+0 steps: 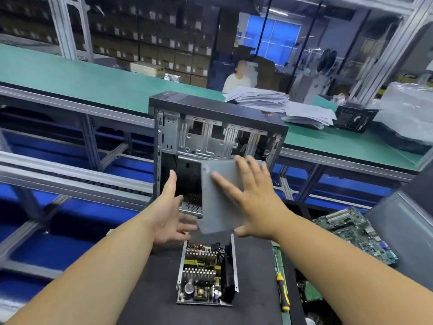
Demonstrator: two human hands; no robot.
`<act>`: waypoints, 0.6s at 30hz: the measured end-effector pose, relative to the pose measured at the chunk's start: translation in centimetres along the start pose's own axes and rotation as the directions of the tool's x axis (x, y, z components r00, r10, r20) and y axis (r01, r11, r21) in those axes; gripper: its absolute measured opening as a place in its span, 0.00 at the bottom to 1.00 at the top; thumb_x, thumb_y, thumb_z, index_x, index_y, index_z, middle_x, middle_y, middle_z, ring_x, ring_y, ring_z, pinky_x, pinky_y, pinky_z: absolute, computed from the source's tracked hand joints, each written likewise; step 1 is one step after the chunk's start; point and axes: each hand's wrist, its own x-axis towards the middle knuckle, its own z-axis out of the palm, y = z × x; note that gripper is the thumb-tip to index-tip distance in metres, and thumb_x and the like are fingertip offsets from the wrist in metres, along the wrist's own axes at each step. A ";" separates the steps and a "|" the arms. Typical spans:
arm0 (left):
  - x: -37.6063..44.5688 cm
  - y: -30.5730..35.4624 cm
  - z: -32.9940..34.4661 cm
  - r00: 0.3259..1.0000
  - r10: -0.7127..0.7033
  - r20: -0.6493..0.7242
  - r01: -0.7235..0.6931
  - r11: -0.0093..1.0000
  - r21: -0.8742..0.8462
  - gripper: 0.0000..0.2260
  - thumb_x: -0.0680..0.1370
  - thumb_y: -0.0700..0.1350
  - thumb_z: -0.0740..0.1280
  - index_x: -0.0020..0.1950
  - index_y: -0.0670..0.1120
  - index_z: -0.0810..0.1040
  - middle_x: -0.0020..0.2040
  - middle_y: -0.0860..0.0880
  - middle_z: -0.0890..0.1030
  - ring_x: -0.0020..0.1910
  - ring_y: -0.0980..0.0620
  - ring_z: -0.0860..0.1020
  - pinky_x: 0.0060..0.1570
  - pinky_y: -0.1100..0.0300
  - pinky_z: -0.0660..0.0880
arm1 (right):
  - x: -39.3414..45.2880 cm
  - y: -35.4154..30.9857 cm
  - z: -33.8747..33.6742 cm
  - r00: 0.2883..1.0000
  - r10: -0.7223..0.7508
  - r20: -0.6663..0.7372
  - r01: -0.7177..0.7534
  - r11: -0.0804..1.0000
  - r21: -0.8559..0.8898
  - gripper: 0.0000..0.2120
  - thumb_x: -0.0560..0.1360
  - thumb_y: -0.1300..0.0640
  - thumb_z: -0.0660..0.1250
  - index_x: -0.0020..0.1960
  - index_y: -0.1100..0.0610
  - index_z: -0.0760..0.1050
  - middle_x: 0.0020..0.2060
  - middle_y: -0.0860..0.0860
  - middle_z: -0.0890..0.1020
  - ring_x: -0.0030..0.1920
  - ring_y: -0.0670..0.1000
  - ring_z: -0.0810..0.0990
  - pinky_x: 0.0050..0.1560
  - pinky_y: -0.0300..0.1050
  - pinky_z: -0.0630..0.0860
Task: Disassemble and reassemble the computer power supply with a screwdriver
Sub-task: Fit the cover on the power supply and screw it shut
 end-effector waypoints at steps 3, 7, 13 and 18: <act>1.1 -1.5 -1.8 0.933 0.210 -0.293 -0.039 0.867 0.497 0.40 0.71 0.76 0.57 0.77 0.55 0.61 0.71 0.47 0.72 0.62 0.46 0.75 0.59 0.51 0.67 | 0.2 1.1 0.5 0.989 0.069 0.134 -0.087 0.987 0.137 0.67 0.55 0.31 0.74 0.75 0.35 0.28 0.78 0.59 0.38 0.77 0.64 0.36 0.75 0.65 0.42; 3.9 -5.0 -5.1 0.892 0.400 -0.212 -0.004 0.475 0.880 0.19 0.81 0.56 0.60 0.69 0.51 0.74 0.68 0.50 0.76 0.65 0.49 0.74 0.59 0.60 0.66 | 0.0 2.2 1.6 0.933 0.023 0.359 -0.123 0.958 0.257 0.66 0.55 0.28 0.74 0.72 0.32 0.26 0.78 0.56 0.38 0.78 0.60 0.38 0.75 0.61 0.51; 5.6 -7.2 -6.2 0.911 0.412 -0.017 -0.069 0.192 0.979 0.20 0.81 0.54 0.61 0.73 0.53 0.71 0.71 0.49 0.73 0.69 0.46 0.70 0.70 0.56 0.64 | -0.3 2.3 3.1 0.846 -0.030 0.532 -0.186 0.919 0.348 0.65 0.55 0.29 0.75 0.67 0.25 0.24 0.78 0.52 0.37 0.78 0.55 0.37 0.75 0.61 0.55; 6.2 -7.2 -6.6 0.919 0.392 0.030 -0.104 0.170 0.980 0.18 0.81 0.55 0.61 0.70 0.54 0.73 0.68 0.52 0.74 0.66 0.50 0.74 0.66 0.56 0.69 | 0.1 1.4 3.7 0.801 -0.083 0.593 -0.196 0.900 0.390 0.65 0.55 0.30 0.76 0.70 0.27 0.27 0.78 0.49 0.36 0.78 0.53 0.36 0.76 0.59 0.54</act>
